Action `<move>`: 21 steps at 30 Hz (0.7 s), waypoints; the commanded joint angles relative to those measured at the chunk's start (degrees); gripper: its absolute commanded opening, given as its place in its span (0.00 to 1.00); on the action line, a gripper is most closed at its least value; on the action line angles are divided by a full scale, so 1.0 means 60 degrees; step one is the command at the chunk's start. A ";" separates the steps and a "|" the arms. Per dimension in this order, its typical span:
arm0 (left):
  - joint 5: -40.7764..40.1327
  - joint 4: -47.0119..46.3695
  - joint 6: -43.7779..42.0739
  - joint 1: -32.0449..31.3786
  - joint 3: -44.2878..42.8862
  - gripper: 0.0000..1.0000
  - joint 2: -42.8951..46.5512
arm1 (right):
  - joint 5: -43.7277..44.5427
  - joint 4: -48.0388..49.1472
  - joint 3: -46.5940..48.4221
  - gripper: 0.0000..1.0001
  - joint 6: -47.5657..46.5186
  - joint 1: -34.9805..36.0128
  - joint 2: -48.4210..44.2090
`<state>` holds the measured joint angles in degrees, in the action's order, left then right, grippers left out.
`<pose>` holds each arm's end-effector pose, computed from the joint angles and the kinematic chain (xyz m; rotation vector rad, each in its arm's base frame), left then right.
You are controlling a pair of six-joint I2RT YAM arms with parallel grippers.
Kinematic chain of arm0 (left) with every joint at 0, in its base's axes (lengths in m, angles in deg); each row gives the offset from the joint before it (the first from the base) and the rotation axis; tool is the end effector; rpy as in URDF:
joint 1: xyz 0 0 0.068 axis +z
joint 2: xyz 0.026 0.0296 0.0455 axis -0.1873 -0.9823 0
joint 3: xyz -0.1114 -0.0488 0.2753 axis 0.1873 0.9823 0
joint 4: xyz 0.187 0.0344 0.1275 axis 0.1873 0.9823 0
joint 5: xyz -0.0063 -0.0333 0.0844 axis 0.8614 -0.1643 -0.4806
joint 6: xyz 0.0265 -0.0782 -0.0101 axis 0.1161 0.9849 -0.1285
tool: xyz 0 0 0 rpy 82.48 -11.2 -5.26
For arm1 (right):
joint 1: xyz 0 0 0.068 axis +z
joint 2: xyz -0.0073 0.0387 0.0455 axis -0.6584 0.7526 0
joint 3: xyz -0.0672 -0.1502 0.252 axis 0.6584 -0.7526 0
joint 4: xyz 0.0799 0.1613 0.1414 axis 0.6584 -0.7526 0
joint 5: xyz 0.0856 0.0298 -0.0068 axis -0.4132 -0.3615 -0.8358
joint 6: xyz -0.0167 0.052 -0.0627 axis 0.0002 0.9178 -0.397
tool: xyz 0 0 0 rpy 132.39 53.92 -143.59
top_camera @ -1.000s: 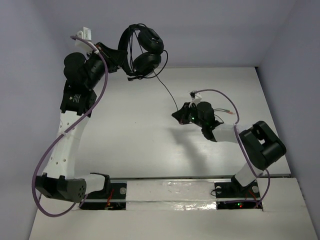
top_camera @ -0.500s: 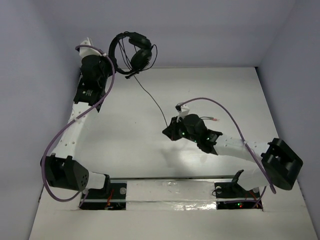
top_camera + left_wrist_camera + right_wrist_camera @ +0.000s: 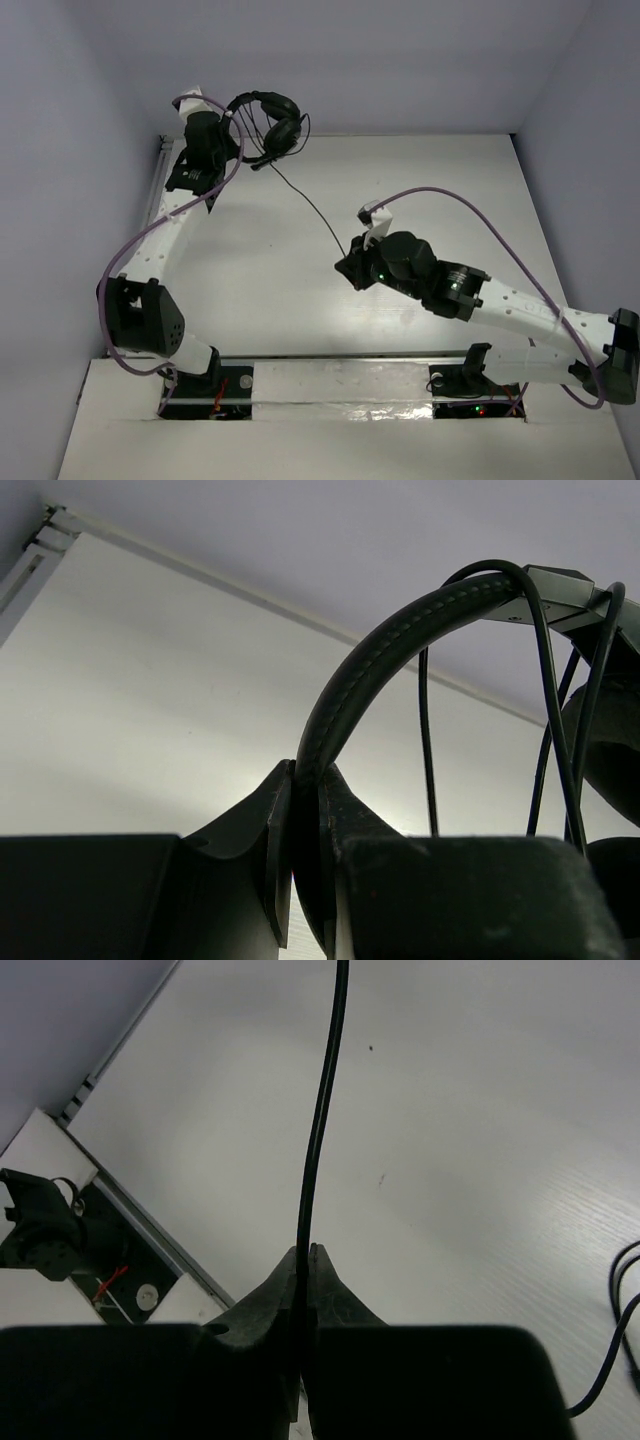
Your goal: Wrap the headphones
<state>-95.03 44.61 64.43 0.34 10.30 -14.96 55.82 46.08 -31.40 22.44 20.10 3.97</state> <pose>0.3492 -0.0471 0.4234 -0.3770 1.6810 -0.2455 0.1286 0.2028 0.3385 -0.4741 1.9864 0.7843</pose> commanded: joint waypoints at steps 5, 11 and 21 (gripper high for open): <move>-0.2029 -0.0534 -0.0945 -0.1548 -0.0555 0.00 -0.0591 | 0.0743 -0.1735 0.1938 0.00 -0.1062 0.0114 -0.0192; -0.2607 -0.0343 -0.1050 -0.2241 -0.0073 0.00 -0.1047 | 0.1564 -0.2031 0.3068 0.00 -0.1940 0.0114 -0.0162; -0.2314 -0.1442 -0.0844 -0.3515 0.2724 0.00 0.0050 | 0.3441 -0.1431 0.4051 0.00 -0.3303 -0.0002 0.0248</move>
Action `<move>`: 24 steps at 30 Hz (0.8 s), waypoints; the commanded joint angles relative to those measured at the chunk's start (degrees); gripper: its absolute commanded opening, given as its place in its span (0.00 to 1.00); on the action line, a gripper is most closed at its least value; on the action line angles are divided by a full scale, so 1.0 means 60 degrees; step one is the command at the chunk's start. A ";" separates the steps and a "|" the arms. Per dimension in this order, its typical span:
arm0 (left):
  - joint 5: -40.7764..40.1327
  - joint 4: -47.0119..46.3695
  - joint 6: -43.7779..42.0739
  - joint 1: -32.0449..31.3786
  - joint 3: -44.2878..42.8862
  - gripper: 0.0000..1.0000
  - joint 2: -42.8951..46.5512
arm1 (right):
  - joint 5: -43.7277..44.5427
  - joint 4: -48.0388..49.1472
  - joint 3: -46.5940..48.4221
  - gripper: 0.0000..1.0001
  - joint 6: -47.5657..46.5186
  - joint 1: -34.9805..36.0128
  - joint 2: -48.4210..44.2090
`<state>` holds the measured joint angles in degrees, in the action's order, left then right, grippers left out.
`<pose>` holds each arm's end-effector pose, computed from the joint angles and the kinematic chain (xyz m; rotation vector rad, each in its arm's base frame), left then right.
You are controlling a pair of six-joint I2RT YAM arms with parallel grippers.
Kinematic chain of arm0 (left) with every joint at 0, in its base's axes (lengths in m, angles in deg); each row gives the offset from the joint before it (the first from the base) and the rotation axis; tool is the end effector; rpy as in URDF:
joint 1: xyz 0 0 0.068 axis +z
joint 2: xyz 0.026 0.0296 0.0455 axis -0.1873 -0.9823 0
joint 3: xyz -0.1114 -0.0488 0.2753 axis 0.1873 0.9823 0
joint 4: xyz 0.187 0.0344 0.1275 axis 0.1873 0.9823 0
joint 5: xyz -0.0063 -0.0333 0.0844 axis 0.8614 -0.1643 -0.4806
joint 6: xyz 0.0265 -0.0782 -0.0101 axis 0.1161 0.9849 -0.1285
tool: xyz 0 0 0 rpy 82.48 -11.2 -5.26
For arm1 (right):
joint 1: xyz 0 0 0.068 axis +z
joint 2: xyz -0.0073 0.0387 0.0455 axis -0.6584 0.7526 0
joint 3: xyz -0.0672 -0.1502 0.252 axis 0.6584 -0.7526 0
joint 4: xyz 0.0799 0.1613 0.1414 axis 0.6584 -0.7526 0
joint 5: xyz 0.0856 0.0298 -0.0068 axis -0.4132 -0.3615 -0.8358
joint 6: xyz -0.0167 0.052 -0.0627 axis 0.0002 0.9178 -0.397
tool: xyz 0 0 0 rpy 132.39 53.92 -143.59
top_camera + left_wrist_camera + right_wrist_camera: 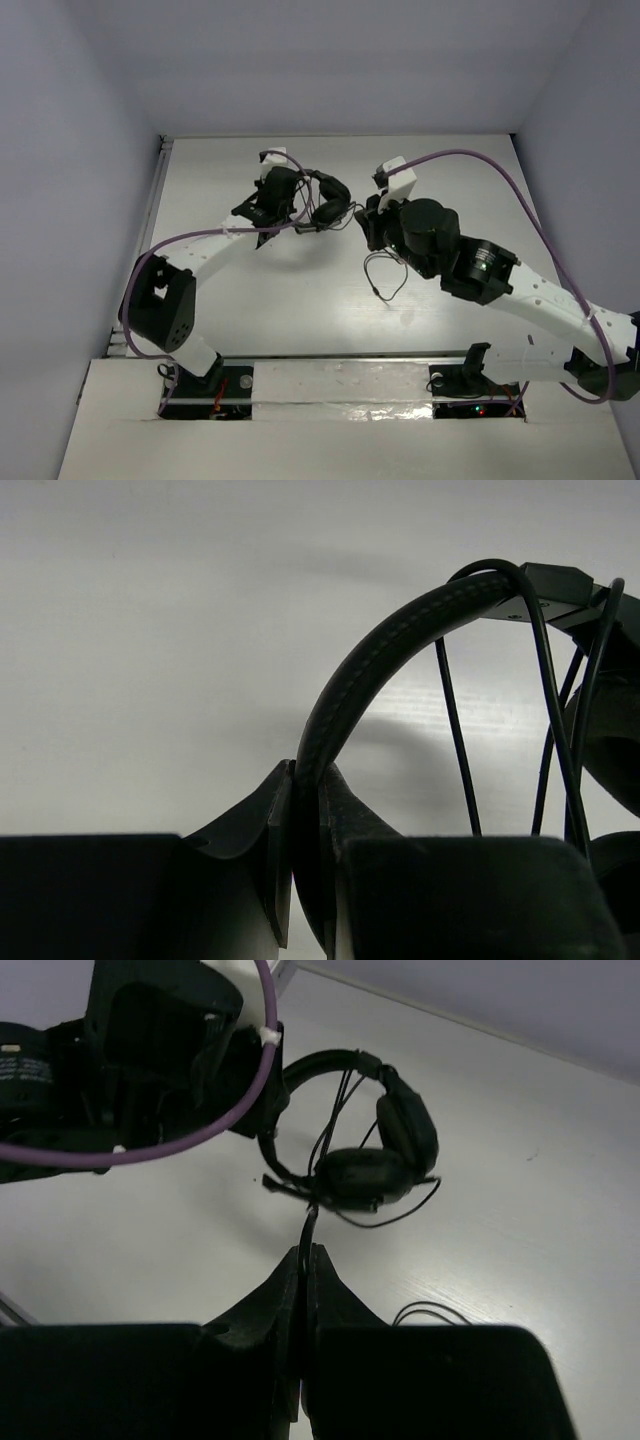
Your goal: Wrap the headphones
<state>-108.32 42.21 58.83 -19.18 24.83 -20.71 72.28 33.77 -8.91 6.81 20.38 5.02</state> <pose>0.3308 -0.1530 0.3073 -0.0919 1.9788 -0.0739 0.1366 0.1791 0.4427 -0.4374 1.7457 0.4575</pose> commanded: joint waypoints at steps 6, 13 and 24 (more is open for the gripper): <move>0.0120 -0.0880 -0.0088 -0.1374 0.0815 0.00 0.1520 | 0.0433 0.1426 0.0200 0.00 -0.1050 -0.0503 0.0585; 0.0663 -0.0442 -0.0059 -0.1946 0.1533 0.00 0.2517 | -0.0254 0.2305 -0.0064 0.00 -0.1183 -0.1924 0.1230; 0.1262 0.0219 -0.0132 -0.2636 0.1856 0.00 0.2985 | -0.1499 0.3097 0.0039 0.00 -0.1329 -0.3374 0.2255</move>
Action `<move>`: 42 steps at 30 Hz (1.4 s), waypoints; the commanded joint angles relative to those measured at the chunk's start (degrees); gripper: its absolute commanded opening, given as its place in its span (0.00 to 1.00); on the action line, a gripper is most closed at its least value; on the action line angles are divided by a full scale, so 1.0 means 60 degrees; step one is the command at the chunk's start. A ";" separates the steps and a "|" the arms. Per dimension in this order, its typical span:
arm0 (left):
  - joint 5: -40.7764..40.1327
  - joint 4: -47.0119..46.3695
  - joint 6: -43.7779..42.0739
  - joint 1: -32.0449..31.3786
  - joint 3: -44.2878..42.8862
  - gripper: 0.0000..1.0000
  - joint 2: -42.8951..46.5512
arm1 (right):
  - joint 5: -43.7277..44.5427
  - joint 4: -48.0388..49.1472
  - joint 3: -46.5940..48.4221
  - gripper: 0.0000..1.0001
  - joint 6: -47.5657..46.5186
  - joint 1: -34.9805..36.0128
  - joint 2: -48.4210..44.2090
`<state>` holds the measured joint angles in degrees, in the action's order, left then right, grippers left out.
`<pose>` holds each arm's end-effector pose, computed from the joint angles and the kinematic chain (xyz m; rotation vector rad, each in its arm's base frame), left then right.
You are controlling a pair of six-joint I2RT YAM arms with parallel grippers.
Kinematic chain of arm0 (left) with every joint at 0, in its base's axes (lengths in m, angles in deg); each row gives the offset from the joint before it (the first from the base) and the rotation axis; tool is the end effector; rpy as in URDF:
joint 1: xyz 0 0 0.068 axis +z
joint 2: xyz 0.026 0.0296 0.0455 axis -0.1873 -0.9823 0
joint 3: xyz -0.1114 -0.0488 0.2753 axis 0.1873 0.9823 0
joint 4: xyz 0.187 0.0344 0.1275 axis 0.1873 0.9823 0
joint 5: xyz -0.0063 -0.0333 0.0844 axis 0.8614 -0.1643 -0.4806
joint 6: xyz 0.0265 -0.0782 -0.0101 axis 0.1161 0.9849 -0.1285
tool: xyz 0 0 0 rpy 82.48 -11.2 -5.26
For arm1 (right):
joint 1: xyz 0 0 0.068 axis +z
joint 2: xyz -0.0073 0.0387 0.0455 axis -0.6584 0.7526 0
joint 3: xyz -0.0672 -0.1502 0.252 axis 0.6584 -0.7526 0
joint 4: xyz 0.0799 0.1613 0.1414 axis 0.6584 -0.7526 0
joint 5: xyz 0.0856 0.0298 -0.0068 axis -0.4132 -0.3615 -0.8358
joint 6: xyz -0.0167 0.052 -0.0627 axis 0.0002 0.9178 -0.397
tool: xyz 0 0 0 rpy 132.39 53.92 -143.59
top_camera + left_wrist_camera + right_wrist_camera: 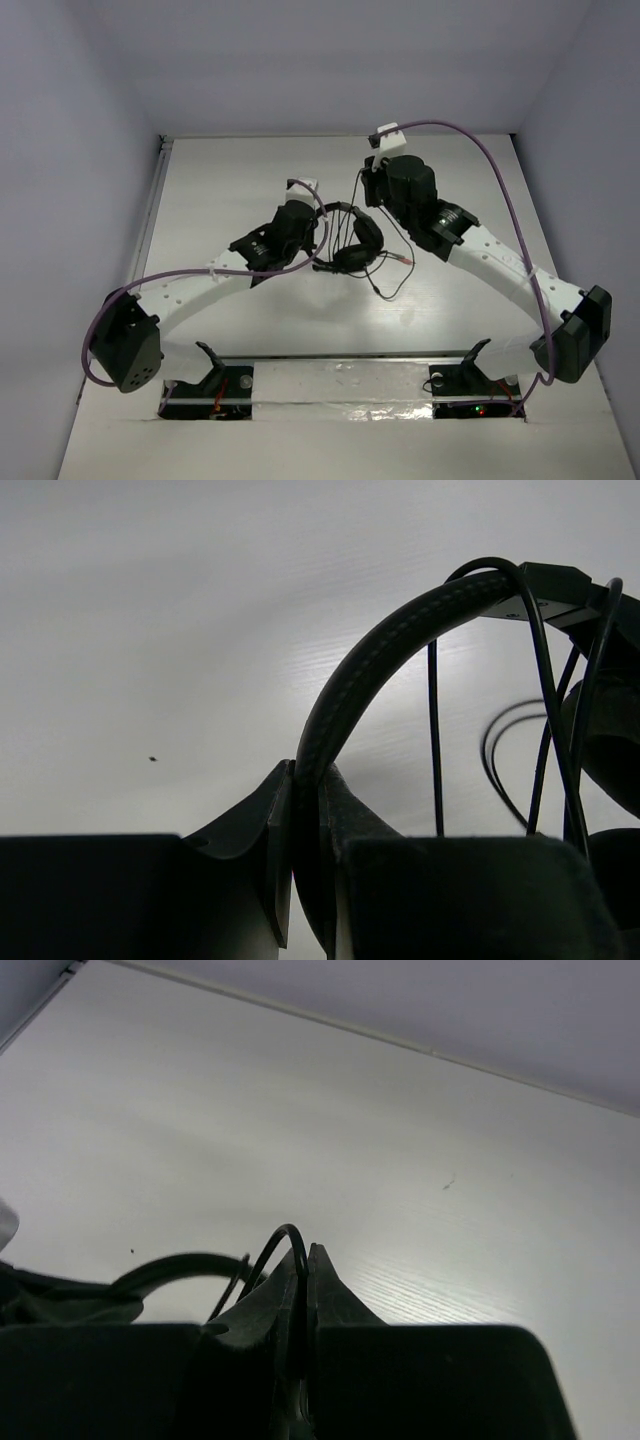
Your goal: Wrap the headphones
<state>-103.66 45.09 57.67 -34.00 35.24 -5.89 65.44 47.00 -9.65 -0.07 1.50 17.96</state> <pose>0.2280 -0.1877 0.3175 0.2286 1.9730 -0.3198 0.2430 0.1874 0.4135 -0.3402 1.7697 0.2358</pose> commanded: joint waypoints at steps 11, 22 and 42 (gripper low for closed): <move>0.1775 0.0016 0.0223 0.0184 -0.0273 0.00 0.1527 | -0.1458 0.1684 -0.0818 0.00 0.0784 -0.1092 0.0057; 0.4499 -0.0291 0.0266 0.1781 -0.1151 0.00 0.2304 | -0.1896 0.2548 -0.1975 0.03 0.1503 -0.1268 -0.0602; 0.6567 0.0733 0.0735 0.2529 -0.4578 0.00 0.1690 | -0.7200 0.6795 -0.4304 0.26 0.2249 -0.1356 0.0143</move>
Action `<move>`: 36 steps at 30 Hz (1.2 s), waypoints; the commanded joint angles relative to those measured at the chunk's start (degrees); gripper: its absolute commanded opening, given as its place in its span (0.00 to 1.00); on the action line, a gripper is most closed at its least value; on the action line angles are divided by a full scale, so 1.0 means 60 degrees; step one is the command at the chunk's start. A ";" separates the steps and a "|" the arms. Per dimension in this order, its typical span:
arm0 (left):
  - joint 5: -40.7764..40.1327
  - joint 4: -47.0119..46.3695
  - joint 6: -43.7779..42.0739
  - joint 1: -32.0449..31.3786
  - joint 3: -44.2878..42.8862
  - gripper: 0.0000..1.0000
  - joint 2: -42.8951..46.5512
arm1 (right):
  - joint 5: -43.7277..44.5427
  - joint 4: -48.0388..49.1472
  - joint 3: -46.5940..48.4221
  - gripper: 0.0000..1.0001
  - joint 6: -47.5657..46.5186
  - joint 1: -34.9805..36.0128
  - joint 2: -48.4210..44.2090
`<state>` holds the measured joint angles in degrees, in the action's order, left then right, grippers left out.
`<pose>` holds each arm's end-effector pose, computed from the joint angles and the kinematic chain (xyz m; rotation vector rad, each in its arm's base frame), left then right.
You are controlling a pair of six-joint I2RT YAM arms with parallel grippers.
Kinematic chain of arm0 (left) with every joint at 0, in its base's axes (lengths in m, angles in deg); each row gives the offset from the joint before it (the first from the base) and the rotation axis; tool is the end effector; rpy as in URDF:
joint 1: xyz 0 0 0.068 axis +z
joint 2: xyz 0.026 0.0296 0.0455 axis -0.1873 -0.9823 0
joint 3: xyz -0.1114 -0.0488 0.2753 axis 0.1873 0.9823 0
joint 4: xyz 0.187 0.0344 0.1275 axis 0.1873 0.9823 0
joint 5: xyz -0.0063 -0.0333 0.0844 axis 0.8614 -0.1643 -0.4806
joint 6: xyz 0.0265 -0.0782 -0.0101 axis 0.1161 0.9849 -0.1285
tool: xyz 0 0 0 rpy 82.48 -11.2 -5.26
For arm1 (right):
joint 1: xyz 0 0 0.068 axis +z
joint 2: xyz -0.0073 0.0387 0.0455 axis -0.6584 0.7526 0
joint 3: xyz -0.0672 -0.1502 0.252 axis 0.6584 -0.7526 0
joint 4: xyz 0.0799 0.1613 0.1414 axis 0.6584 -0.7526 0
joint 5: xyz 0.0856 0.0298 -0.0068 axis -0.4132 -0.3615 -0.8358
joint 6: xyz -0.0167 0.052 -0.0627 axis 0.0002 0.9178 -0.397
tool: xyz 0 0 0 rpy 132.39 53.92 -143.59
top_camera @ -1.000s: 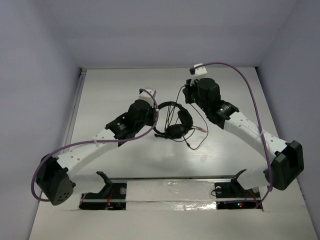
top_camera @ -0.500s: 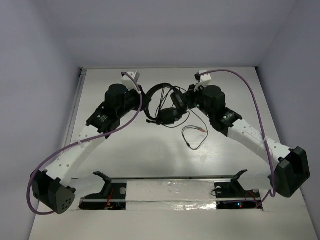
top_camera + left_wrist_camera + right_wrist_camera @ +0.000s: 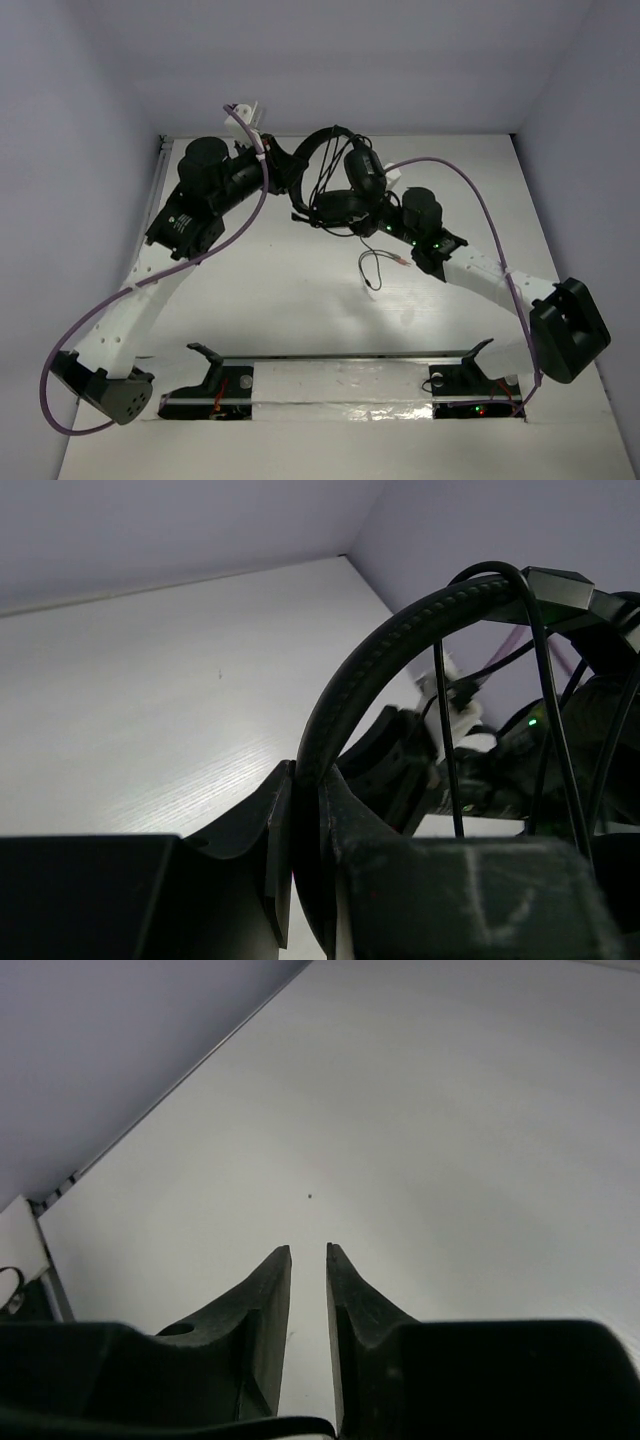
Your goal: Wrap the headphones
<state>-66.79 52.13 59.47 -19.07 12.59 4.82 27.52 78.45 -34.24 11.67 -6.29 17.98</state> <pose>0.1938 -0.1325 0.4852 0.3607 1.5737 -0.8696 0.2443 0.1950 0.3368 -0.5126 1.6955 0.8876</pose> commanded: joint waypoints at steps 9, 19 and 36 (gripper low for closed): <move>0.0099 0.0044 0.0363 0.0465 -0.2606 0.00 -0.0681 | -0.1071 0.3133 -0.1201 0.33 0.1127 -0.0059 0.0827; 0.0333 0.0278 0.0524 0.1373 -0.4041 0.00 -0.1647 | -0.0792 0.3956 -0.1921 0.34 0.1787 -0.0059 0.1370; 0.0788 -0.0454 0.1359 0.2239 -0.3970 0.00 -0.1986 | -0.1041 0.4733 -0.1394 0.05 0.2286 -0.0059 0.2745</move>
<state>-63.62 56.31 64.73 -5.87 -10.47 -9.13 22.03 101.99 -45.69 24.91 -6.33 32.71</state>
